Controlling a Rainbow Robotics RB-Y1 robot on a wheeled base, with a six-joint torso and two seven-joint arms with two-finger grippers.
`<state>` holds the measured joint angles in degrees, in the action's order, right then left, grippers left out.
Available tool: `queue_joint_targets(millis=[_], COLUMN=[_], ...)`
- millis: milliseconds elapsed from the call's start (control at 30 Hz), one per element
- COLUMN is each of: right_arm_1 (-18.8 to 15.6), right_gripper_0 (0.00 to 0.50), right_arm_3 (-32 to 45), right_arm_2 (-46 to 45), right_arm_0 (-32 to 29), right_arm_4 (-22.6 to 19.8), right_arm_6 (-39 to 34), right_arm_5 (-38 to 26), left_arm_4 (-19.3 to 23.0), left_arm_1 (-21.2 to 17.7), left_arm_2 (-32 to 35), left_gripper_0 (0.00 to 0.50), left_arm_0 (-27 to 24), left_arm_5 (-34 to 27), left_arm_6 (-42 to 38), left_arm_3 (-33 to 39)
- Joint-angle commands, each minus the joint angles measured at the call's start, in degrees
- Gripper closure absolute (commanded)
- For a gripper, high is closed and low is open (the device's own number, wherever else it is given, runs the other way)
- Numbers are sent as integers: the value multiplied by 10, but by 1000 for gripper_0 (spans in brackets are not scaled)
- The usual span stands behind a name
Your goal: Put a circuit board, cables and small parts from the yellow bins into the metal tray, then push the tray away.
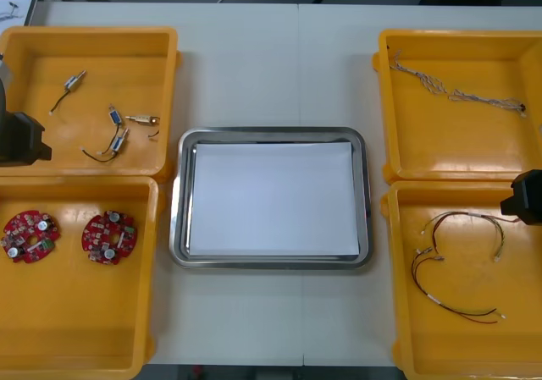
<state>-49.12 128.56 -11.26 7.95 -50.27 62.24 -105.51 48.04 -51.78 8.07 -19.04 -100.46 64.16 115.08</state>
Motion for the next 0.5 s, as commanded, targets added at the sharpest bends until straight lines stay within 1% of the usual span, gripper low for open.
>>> queue_joint_targets(millis=[33,500], right_arm_1=[-7,-7], right_gripper_0=[0,0], right_arm_3=[16,16], right_arm_2=[-17,-17], right_arm_0=[-7,-7], right_arm_4=[-1,-1], right_arm_6=[3,3], right_arm_5=[4,4], left_arm_4=[-5,-5], left_arm_1=[-25,-25], left_arm_2=[18,18], left_gripper_0=[0,0], left_arm_0=[8,8], left_arm_5=[5,5], left_arm_6=[55,55], left_arm_3=[16,16])
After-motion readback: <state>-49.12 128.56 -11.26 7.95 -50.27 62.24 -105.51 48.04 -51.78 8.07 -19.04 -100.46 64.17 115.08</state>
